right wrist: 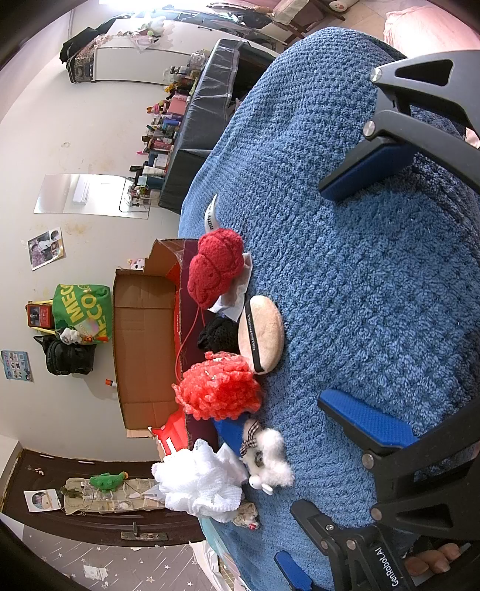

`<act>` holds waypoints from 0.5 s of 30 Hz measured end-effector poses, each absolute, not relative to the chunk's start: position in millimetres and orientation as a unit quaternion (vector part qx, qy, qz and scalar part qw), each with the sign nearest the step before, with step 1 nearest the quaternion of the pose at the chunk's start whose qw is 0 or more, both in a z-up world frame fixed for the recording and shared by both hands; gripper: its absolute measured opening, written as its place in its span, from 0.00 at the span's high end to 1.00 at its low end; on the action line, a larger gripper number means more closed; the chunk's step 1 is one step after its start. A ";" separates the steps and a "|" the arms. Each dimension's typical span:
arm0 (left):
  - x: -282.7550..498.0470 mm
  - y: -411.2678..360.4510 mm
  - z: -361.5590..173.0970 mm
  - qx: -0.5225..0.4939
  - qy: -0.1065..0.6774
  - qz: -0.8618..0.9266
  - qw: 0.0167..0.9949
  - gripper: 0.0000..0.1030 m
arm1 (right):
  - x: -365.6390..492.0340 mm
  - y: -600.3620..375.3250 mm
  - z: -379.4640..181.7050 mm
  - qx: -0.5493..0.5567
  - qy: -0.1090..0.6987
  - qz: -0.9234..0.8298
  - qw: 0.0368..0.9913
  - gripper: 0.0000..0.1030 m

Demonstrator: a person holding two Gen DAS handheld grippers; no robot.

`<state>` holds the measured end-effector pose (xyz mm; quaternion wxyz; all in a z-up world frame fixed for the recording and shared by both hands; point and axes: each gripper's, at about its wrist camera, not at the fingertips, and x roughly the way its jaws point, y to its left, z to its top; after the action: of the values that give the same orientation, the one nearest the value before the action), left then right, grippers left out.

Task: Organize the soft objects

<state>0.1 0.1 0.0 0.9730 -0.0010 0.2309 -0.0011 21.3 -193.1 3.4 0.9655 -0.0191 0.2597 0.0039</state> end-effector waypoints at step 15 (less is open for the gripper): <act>6.0 -1.1 9.1 -0.002 0.236 -0.014 0.972 0.00 | 22.2 -191.5 5.5 -0.015 0.261 0.005 0.965 0.00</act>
<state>6.0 -1.1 9.1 0.9717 -0.0017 0.2360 -0.0138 22.2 -191.5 5.5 0.9651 -0.0151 0.2614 0.0054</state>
